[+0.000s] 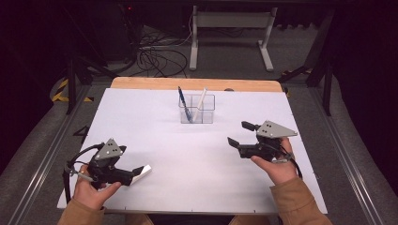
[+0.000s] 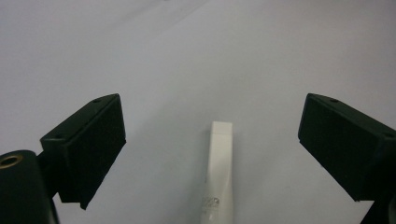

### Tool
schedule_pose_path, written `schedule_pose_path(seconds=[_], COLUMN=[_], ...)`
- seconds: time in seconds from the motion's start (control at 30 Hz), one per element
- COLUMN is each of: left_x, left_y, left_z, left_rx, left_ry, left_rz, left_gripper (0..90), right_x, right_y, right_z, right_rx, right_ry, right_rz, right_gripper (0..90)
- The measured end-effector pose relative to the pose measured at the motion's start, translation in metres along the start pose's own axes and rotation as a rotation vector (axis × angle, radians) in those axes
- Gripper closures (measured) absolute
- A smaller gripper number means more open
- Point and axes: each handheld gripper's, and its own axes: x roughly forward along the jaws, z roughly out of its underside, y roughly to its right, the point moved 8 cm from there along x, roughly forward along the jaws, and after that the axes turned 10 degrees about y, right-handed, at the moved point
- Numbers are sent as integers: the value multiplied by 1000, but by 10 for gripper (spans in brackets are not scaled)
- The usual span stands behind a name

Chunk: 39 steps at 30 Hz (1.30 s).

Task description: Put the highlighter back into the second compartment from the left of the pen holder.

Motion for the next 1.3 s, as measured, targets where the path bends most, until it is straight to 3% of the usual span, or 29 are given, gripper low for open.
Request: schedule_pose_path(seconds=[0.17, 0.8, 1.03, 1.3], left_x=[1, 6, 7, 9], left_y=[-3, 3, 6, 6], left_z=[7, 33, 42, 54], left_rx=[10, 49, 50, 82], left_ry=[-63, -222, -264, -306], left_rz=[-24, 5, 15, 12], left_gripper=[94, 180, 240, 272], right_x=[0, -2, -1, -1], right_y=[-1, -1, -2, -2], right_z=[-2, -3, -3, -2], right_rx=[-1, 6, 5, 4], right_ry=[8, 16, 15, 9], right_rz=[-2, -3, -6, -6], right_gripper=[224, 224, 224, 224])
